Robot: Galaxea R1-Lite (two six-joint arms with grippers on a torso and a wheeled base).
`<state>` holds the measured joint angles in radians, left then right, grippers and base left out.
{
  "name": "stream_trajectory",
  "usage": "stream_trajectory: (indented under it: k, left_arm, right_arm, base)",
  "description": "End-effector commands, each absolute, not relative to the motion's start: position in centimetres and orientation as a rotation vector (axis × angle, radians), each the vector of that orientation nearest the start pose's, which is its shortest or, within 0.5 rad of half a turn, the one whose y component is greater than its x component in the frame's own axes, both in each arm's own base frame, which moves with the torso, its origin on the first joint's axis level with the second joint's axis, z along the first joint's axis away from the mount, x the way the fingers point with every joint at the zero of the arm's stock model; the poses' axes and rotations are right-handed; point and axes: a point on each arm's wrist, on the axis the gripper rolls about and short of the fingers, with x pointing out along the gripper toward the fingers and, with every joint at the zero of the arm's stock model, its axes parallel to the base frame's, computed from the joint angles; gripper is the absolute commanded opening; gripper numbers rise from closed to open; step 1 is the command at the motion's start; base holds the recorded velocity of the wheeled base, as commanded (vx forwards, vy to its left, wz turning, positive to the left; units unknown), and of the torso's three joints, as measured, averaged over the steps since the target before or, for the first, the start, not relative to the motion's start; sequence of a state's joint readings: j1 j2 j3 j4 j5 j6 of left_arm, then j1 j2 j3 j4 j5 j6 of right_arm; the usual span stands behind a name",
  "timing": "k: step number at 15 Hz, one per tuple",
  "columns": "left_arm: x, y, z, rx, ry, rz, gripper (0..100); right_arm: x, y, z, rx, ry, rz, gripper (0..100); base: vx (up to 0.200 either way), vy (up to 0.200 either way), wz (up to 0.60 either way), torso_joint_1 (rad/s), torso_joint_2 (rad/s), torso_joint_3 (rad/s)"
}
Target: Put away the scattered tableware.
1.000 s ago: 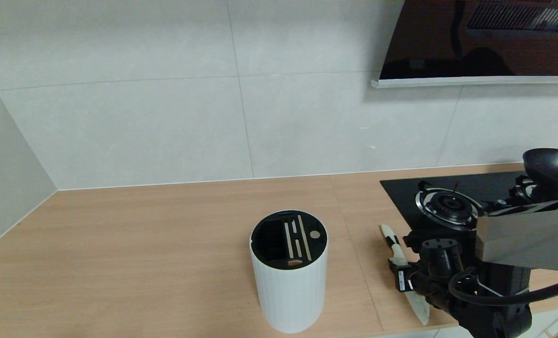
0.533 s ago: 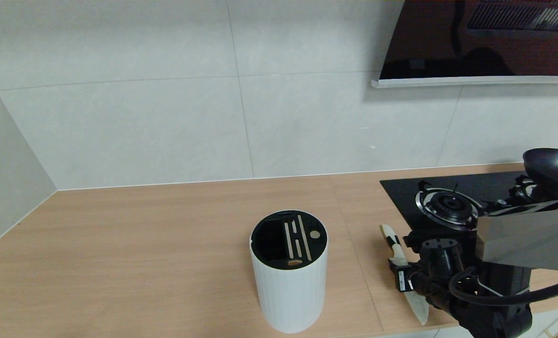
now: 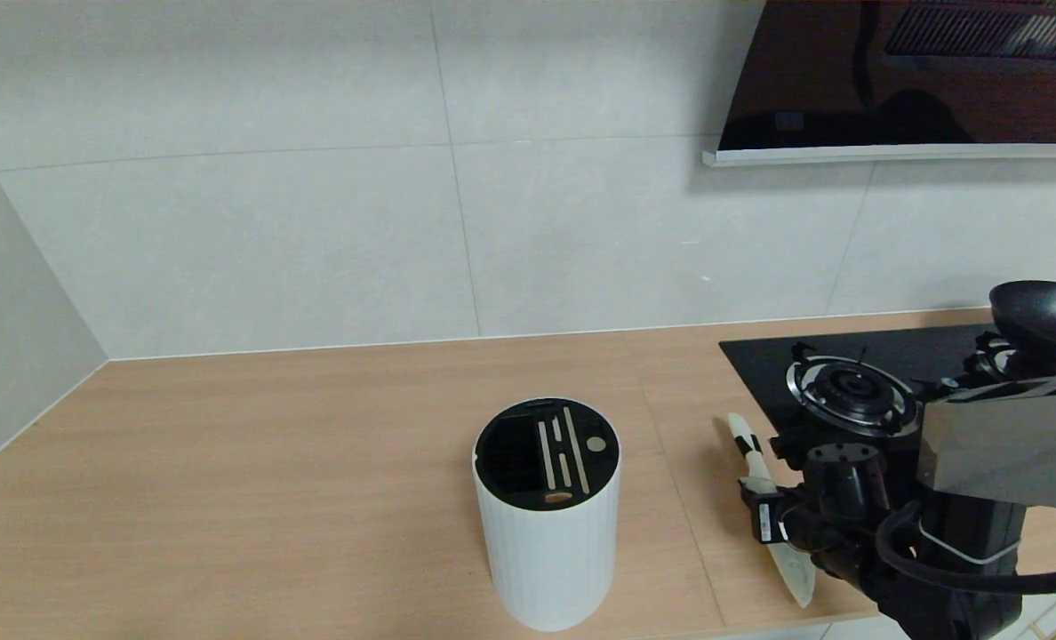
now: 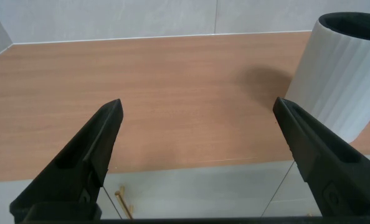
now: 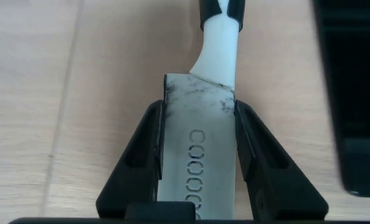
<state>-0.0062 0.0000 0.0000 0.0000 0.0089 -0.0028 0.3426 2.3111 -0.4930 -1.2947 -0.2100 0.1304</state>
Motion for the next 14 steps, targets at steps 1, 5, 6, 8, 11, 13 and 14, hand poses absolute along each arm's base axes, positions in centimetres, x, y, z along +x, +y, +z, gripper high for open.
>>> stream_trajectory:
  k: [1, 5, 6, 8, 11, 13, 14]
  left_arm:
    - [-2.3, 0.0, 7.5, -0.003, 0.000, 0.003, 100]
    - [-2.3, 0.0, 7.5, -0.003, 0.000, 0.003, 100]
    - [-2.3, 0.0, 7.5, -0.003, 0.000, 0.003, 100]
    - [-2.3, 0.0, 7.5, -0.003, 0.000, 0.003, 100]
    - [-2.3, 0.0, 7.5, -0.003, 0.000, 0.003, 100]
    - [-2.3, 0.0, 7.5, 0.000, 0.000, 0.003, 100]
    - [-2.3, 0.0, 7.6, 0.000, -0.002, 0.003, 100]
  right_arm:
    - [30.0, 10.2, 1.0, 0.005, 0.440, 0.103, 0]
    - [28.8, 10.5, 4.4, 0.033, 0.355, 0.128, 0]
    - [28.3, 10.8, 5.1, 0.049, 0.341, 0.145, 0]
    - [27.6, 11.0, 6.0, 0.063, 0.320, 0.168, 0]
    - [26.0, 10.8, 8.2, 0.085, 0.272, 0.246, 0]
    - [25.4, 11.0, 9.4, 0.086, 0.236, 0.277, 0]
    - [24.9, 11.3, 10.0, 0.090, 0.218, 0.297, 0]
  base:
    - [0.000, 0.000, 0.00, 0.000, 0.00, 0.000]
    - [0.000, 0.000, 0.00, 0.000, 0.00, 0.000]
    - [0.000, 0.000, 0.00, 0.000, 0.00, 0.000]
    - [0.000, 0.000, 0.00, 0.000, 0.00, 0.000]
    - [0.000, 0.000, 0.00, 0.000, 0.00, 0.000]
    - [0.000, 0.000, 0.00, 0.000, 0.00, 0.000]
    - [0.000, 0.000, 0.00, 0.000, 0.00, 0.000]
